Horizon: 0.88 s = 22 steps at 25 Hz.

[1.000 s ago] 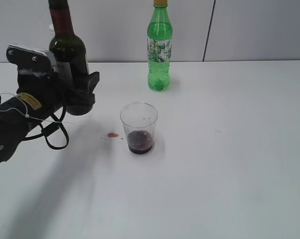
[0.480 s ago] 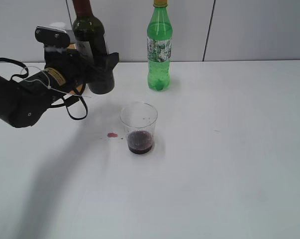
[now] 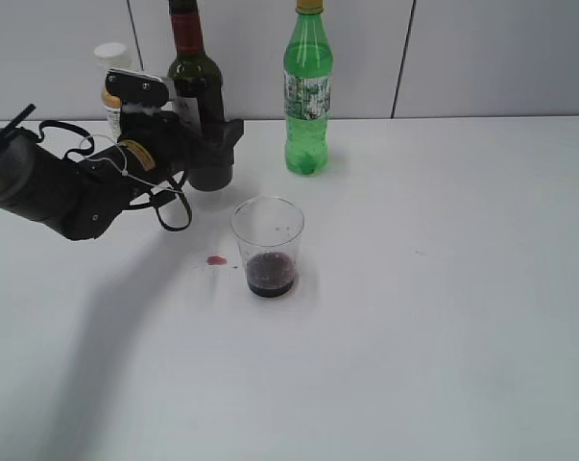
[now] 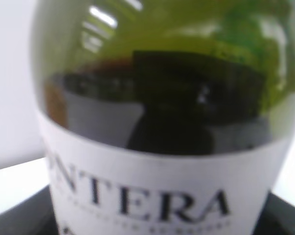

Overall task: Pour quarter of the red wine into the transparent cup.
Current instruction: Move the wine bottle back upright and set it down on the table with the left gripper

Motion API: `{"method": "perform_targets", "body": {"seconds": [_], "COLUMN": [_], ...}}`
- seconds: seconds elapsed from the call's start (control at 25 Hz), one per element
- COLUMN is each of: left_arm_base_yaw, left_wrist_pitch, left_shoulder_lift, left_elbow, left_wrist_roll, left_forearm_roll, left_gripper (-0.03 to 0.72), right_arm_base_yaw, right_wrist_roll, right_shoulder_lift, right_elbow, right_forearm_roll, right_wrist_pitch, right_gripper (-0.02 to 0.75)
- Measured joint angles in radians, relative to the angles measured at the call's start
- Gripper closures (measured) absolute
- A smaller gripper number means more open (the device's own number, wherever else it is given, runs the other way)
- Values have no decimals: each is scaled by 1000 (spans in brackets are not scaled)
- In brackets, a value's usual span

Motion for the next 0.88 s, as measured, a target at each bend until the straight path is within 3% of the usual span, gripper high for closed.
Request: {"method": "perform_targets", "body": {"seconds": [0.64, 0.88], "left_arm_base_yaw": [1, 1], "left_wrist_pitch": [-54, -74], "left_shoulder_lift": [110, 114], "left_elbow": [-57, -57], "left_wrist_roll": [1, 15], "left_forearm_roll": [10, 60], "left_gripper": [137, 137], "right_arm_base_yaw": [0, 0], "right_wrist_roll": [0, 0], "right_shoulder_lift": [0, 0], "right_elbow": [0, 0], "right_forearm_roll": [1, 1], "right_wrist_pitch": [0, 0], "right_gripper": [154, 154]}}
